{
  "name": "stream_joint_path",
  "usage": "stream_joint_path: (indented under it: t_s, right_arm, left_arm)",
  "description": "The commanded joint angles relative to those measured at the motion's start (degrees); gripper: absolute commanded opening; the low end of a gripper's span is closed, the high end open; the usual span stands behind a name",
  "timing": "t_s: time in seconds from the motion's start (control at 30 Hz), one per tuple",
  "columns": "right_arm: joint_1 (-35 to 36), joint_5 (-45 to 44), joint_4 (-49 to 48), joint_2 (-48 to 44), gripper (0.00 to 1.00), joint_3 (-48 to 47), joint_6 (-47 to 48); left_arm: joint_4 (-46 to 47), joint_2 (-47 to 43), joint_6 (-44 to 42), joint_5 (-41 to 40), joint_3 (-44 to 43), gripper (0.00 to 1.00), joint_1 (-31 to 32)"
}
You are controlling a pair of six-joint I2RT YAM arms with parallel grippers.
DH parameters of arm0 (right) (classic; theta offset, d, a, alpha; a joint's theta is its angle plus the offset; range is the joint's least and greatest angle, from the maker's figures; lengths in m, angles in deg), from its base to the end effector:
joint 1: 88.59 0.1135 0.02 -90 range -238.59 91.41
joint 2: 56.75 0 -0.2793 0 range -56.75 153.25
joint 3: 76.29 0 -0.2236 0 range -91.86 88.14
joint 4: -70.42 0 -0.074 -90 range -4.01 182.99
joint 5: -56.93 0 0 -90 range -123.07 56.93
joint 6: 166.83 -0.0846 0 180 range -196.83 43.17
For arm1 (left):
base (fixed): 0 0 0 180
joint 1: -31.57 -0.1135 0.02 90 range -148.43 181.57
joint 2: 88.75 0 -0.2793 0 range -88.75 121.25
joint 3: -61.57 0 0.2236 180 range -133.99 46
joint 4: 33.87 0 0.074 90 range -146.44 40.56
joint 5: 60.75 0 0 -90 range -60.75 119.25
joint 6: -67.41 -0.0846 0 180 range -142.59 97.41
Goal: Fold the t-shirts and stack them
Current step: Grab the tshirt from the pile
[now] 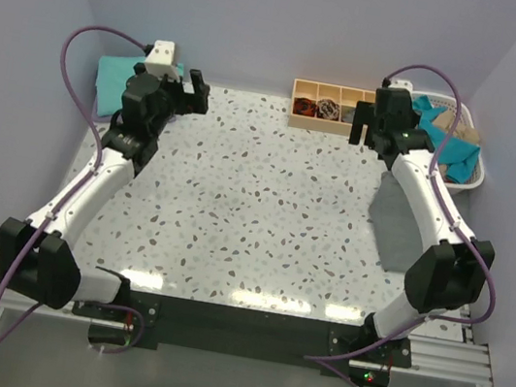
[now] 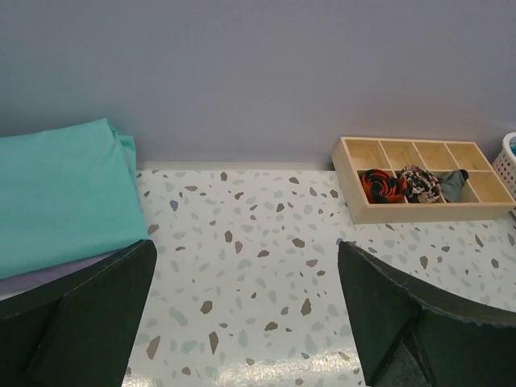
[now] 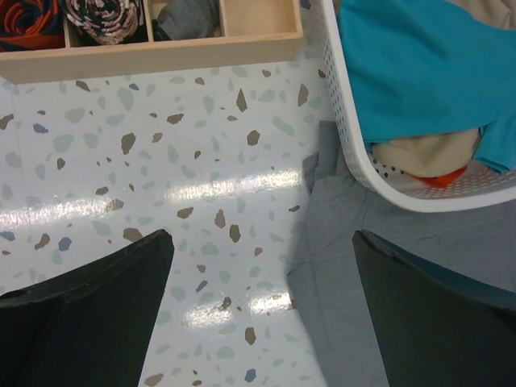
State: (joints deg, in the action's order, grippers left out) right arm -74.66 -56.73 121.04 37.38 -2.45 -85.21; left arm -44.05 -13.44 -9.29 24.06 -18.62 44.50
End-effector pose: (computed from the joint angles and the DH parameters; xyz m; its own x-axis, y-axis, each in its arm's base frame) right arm 0.3743 0.0579 0.3442 -0.5867 -0.0080 -0.8098 0.1713 0.9761 -0.1337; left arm 0.3229 -0.0663 0.3881 -0.1187 -0.2078 -0.9709 0.1107 0.9690 -0.2209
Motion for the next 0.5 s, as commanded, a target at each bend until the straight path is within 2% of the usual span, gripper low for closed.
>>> stream_joint_path:
  t_s: [0.0,0.07,0.17,0.23,0.43,0.47]
  right_arm:
    - [0.2,-3.9,-6.5,-0.1,0.99,1.0,-1.0]
    - [0.2,-1.4,-6.0,1.2,0.99,0.5,3.6]
    - [0.0,-8.3,-8.1,5.5,0.99,-1.2,3.7]
    - [-0.8,-11.7,-5.4,8.9,0.99,-6.8,3.3]
    - [-4.9,-11.7,-1.6,18.8,0.99,-17.8,1.5]
    - [-5.7,-9.3,-1.6,19.5,0.99,-18.7,1.2]
  left_arm:
    - [4.6,1.2,-0.6,-3.1,-1.6,1.00,0.3]
    - [6.0,1.1,0.4,-5.9,-0.4,1.00,0.3]
    - [7.7,0.6,-1.4,-5.7,0.9,1.00,0.3]
    - [7.7,1.5,-2.9,-3.9,0.5,1.00,0.3]
    - [0.5,6.6,-3.8,-3.2,-4.2,1.00,0.3]
    - [-1.0,8.3,-4.8,-2.6,-6.1,1.00,0.3]
